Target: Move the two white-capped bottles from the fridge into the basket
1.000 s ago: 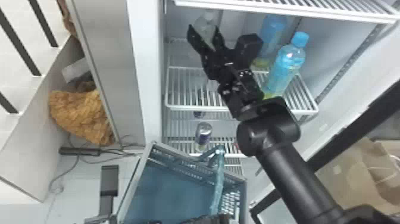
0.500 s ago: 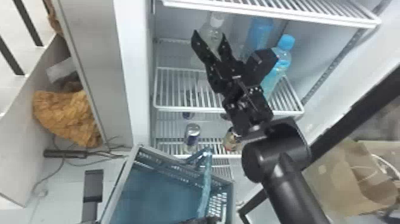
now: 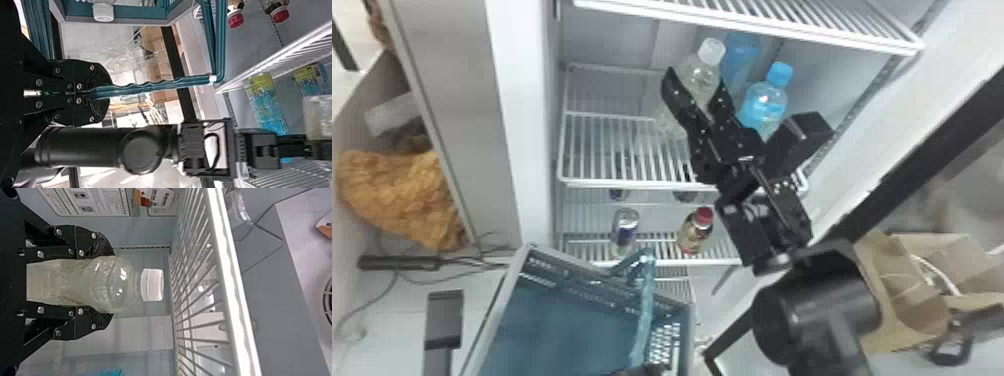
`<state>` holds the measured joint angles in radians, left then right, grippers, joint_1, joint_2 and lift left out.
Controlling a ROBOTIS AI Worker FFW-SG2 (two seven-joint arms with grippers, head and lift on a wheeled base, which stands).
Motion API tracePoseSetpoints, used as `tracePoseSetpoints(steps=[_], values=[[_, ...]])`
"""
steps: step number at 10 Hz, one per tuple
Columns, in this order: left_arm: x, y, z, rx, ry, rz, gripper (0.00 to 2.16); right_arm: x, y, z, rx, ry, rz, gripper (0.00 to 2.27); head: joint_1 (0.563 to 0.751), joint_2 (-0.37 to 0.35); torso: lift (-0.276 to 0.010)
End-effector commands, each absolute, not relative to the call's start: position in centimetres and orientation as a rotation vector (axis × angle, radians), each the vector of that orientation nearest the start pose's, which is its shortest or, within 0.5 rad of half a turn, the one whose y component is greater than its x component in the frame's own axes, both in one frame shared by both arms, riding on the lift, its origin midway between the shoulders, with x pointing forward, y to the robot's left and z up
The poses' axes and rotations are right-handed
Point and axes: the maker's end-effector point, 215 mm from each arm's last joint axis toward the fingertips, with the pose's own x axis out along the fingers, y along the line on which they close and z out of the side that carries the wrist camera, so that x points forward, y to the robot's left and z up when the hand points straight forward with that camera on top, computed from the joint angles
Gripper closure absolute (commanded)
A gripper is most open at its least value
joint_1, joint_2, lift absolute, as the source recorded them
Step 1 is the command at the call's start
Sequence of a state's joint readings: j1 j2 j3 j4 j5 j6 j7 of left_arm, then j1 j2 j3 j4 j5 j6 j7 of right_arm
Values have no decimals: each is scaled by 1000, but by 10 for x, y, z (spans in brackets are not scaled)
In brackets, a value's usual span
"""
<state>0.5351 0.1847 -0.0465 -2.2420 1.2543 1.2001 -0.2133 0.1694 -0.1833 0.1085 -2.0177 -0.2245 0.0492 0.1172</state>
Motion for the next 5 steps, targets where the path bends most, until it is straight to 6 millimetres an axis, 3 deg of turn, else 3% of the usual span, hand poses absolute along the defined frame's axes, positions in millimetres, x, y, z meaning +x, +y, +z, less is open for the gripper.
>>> tracePoseSetpoints(steps=[1, 5], values=[[213, -36, -352, -979, 958, -1022, 1194, 500, -167, -205, 67, -193, 297, 891, 695, -296, 0], [213, -36, -352, -980, 957, -1023, 1193, 448, -169, -206, 99, -140, 312, 891, 695, -337, 0]])
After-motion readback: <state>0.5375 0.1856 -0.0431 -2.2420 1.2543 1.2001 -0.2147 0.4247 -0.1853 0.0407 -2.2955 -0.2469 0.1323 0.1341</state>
